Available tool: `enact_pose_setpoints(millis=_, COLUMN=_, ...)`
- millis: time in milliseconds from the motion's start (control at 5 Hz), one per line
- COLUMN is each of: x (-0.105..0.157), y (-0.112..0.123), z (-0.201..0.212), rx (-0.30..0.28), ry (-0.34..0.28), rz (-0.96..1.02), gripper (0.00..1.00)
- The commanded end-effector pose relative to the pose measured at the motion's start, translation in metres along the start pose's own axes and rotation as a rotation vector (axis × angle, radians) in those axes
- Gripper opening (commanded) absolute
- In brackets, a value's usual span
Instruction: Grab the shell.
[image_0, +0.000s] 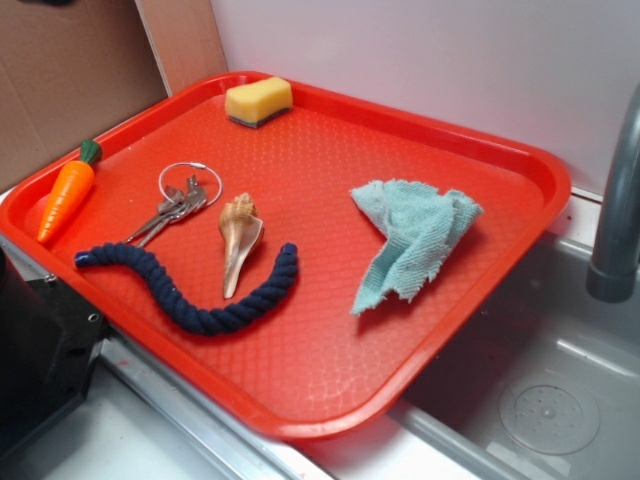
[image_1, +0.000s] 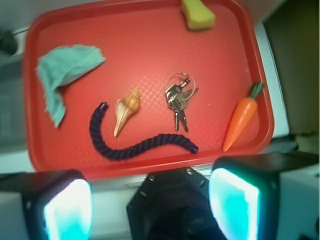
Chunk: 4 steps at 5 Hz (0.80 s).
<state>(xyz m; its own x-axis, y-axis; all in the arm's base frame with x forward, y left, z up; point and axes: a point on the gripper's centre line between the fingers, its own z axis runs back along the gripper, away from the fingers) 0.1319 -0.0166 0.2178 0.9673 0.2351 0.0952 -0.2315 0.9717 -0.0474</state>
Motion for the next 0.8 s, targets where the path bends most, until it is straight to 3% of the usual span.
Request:
enact_pose_setpoints(millis=0, x=0.022, y=0.000, z=-0.053, rx=-0.050, ry=-0.057, rz=0.358, gripper=1.00)
enact_pose_setpoints(millis=200, x=0.028, y=0.002, z=-0.085, rx=-0.069, ry=-0.097, rz=0.515, gripper=1.00)
enact_pose_setpoints(millis=600, x=0.039, y=-0.010, z=-0.143, rx=-0.018, ry=-0.133, rz=0.577, gripper=1.00)
